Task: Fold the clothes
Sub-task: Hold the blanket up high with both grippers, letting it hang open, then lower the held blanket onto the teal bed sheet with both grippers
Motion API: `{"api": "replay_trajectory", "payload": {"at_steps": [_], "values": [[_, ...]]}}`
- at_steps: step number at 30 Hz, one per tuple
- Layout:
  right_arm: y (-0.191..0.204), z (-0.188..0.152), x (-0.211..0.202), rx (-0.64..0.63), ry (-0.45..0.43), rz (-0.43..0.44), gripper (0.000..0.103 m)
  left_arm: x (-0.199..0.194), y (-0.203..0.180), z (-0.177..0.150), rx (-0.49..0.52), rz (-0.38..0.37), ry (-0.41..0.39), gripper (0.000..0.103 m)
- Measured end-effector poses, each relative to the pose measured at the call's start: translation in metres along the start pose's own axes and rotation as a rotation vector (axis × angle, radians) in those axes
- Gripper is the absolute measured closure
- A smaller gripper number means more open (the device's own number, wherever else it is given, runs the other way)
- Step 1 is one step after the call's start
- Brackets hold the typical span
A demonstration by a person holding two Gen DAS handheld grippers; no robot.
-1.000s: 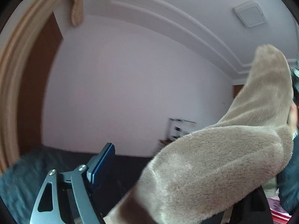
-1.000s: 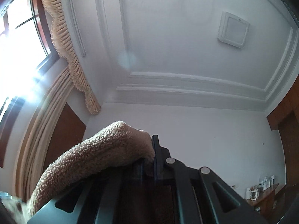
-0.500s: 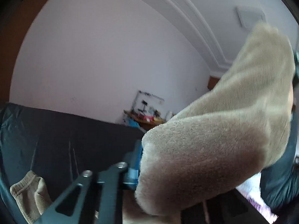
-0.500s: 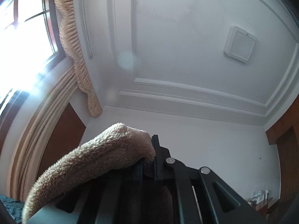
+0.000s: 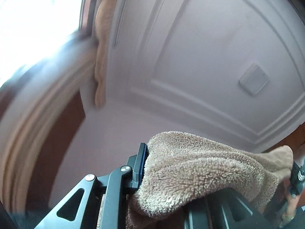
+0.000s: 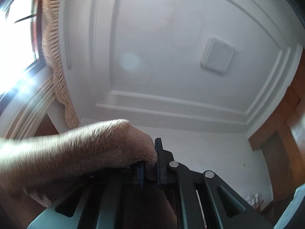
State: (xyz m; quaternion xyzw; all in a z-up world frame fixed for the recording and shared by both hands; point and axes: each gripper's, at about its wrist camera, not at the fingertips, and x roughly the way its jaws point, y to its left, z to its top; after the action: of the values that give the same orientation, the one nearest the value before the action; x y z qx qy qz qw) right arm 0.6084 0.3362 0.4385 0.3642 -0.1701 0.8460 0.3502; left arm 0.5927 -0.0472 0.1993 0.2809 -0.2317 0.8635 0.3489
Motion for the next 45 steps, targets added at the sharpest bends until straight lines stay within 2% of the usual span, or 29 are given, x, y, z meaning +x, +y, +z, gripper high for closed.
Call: {"api": "replay_trajectory", "payload": {"at_steps": [3, 4, 6, 11, 15, 18, 23, 28, 34, 40, 45], "values": [[0.004, 0.014, -0.011, -0.026, -0.055, -0.003, 0.089, -0.020, -0.008, 0.022, 0.061, 0.023, -0.077, 0.086], [0.005, 0.019, -0.015, -0.032, -0.071, -0.004, 0.085, -0.025, -0.009, 0.027, 0.076, 0.028, -0.088, 0.086], [0.007, 0.027, -0.023, -0.045, -0.099, -0.008, 0.080, -0.041, -0.008, 0.037, 0.092, 0.035, -0.081, 0.086], [0.013, 0.031, -0.034, -0.062, -0.106, 0.006, 0.079, -0.038, -0.007, 0.025, 0.202, 0.100, -0.052, 0.086], [0.019, 0.014, -0.035, -0.093, -0.069, -0.004, 0.079, 0.042, 0.026, 0.027, 0.205, 0.088, 0.028, 0.086], [0.018, -0.002, -0.028, -0.100, -0.024, -0.010, 0.079, 0.065, 0.033, 0.020, 0.221, 0.086, 0.078, 0.086], [0.020, -0.030, -0.008, -0.122, 0.045, -0.030, 0.079, 0.095, 0.029, 0.006, 0.299, 0.085, 0.088, 0.086], [0.017, -0.069, 0.029, -0.089, 0.159, -0.021, 0.078, 0.121, 0.027, -0.035, 0.316, 0.087, 0.172, 0.085], [0.028, -0.131, 0.080, -0.084, 0.298, 0.001, 0.078, 0.182, 0.046, -0.094, 0.341, 0.153, 0.300, 0.085], [0.050, -0.219, 0.131, -0.070, 0.478, 0.052, 0.078, 0.252, 0.091, -0.182, 0.323, 0.217, 0.537, 0.085], [0.073, -0.318, 0.164, -0.068, 0.673, 0.096, 0.078, 0.295, 0.131, -0.270, 0.303, 0.261, 0.732, 0.085]]}}
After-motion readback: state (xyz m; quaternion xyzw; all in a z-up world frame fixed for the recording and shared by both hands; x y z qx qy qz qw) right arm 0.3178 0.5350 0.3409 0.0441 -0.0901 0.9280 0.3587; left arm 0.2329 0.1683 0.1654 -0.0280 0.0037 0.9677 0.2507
